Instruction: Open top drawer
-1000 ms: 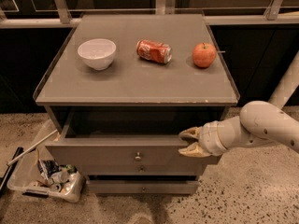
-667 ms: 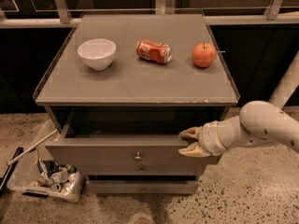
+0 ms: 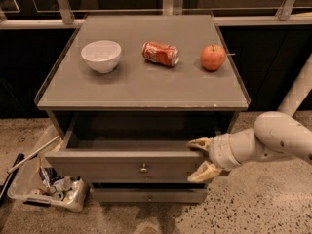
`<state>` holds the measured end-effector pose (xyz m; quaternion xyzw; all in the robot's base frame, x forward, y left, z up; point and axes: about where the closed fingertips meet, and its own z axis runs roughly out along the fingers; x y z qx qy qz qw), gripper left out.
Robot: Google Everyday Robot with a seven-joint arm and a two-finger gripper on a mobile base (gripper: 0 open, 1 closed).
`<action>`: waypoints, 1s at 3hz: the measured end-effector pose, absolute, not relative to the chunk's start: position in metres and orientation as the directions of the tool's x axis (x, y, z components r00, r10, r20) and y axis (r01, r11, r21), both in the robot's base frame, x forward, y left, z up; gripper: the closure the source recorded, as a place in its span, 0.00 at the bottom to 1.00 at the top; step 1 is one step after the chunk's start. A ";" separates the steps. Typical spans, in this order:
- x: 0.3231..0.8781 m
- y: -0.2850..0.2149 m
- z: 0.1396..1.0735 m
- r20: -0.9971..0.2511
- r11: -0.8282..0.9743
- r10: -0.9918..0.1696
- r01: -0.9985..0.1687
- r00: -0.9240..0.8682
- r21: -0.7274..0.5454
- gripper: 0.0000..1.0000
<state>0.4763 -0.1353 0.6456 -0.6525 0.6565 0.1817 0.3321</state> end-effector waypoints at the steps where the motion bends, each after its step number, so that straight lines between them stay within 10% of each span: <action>1: 0.437 -0.136 0.635 -0.703 0.034 -0.705 -0.987 0.088 -0.158 0.04; 3: 0.389 -0.144 0.647 -0.699 -0.013 -0.704 -0.986 0.126 -0.164 0.51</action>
Offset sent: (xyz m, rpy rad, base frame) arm -0.1639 -0.0459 -0.0039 0.0466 0.0422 0.1266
